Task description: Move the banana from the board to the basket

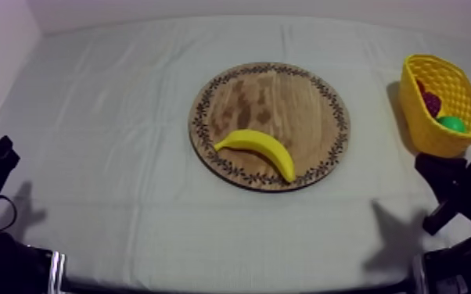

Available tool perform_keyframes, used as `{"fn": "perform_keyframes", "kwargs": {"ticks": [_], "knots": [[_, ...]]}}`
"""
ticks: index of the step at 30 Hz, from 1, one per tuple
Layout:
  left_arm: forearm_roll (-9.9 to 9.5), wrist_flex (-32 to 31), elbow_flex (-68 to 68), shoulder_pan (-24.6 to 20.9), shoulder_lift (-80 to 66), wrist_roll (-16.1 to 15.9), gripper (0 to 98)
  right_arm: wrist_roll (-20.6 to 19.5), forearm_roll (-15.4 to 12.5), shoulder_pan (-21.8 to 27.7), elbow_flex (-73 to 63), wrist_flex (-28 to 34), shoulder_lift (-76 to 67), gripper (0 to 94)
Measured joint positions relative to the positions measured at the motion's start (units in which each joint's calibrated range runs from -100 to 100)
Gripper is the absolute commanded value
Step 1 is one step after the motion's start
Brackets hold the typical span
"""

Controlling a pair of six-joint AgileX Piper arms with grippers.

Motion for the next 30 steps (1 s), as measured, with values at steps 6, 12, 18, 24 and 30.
{"fn": "perform_keyframes", "kwargs": {"ticks": [6, 12, 18, 24, 30], "knots": [[0.00, 0.0, 0.0, 0.0, 0.0, 0.0, 0.1, 2.1, -0.1, -1.7, -0.4, -0.8, 0.9, 0.8], [0.00, 0.0, 0.0, 0.0, 0.0, 0.0, 0.1, 1.3, 1.7, -2.9, -5.2, -0.8, 7.6, 0.9], [0.00, 0.0, 0.0, 0.0, 0.0, 0.0, 0.1, 1.4, 3.2, -4.6, -19.6, 9.1, 20.6, 0.9], [0.00, 0.0, 0.0, 0.0, 0.0, 0.0, 0.1, 3.8, 4.3, -5.7, -39.8, 24.9, 34.8, 0.9], [0.00, 0.0, 0.0, 0.0, 0.0, 0.0, 0.1, 7.2, 3.6, -5.1, -60.9, 39.3, 49.4, 0.7]]}}
